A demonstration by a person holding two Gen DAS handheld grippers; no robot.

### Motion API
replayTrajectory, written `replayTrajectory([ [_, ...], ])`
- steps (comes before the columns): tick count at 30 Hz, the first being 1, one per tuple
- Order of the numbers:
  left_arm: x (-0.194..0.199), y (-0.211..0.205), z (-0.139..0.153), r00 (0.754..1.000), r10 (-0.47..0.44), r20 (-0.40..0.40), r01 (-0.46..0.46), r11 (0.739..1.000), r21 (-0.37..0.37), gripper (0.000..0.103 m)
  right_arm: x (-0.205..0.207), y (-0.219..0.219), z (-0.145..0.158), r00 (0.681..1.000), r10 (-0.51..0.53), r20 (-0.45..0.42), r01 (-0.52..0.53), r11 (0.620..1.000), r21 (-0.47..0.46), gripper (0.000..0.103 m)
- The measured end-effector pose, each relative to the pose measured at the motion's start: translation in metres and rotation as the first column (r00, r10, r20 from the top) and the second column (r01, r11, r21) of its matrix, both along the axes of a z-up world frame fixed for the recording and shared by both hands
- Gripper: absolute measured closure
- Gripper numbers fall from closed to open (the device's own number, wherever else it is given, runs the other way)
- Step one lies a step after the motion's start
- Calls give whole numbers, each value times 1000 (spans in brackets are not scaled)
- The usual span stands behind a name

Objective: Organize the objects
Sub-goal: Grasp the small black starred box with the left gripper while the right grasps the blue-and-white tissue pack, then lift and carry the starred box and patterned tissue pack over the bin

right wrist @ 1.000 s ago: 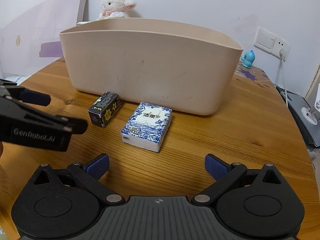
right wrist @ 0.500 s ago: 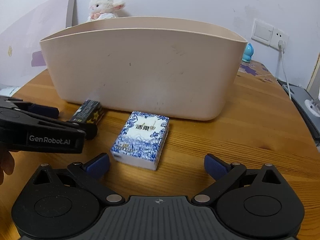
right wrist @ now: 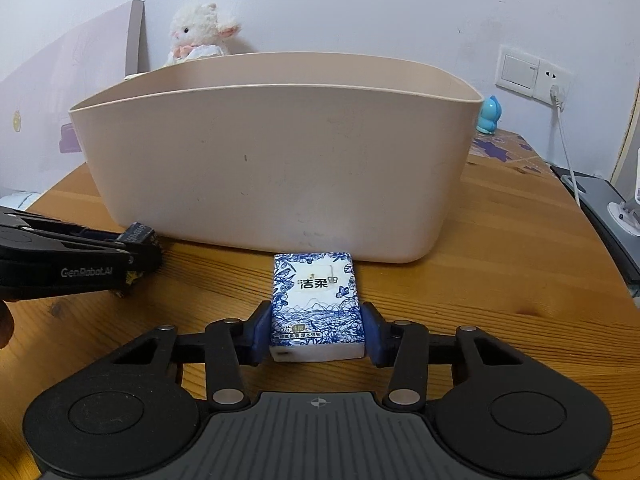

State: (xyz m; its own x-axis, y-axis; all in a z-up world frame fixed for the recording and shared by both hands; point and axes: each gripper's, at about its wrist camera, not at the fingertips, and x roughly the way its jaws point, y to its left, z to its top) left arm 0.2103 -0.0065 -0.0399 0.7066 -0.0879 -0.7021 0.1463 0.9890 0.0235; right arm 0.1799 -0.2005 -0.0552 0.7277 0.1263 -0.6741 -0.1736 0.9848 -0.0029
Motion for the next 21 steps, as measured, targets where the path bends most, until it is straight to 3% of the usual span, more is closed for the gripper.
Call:
replayTrajectory([
  [9,-24,5,14,999,-27,30,26,999,36,78,-19,-16,15,1000,28,2,-28,999,17,60],
  [21,-51,18,68,988,-28,152,17,997,75,78,-47,-42,86,984,30,176,-40,998,52,60],
])
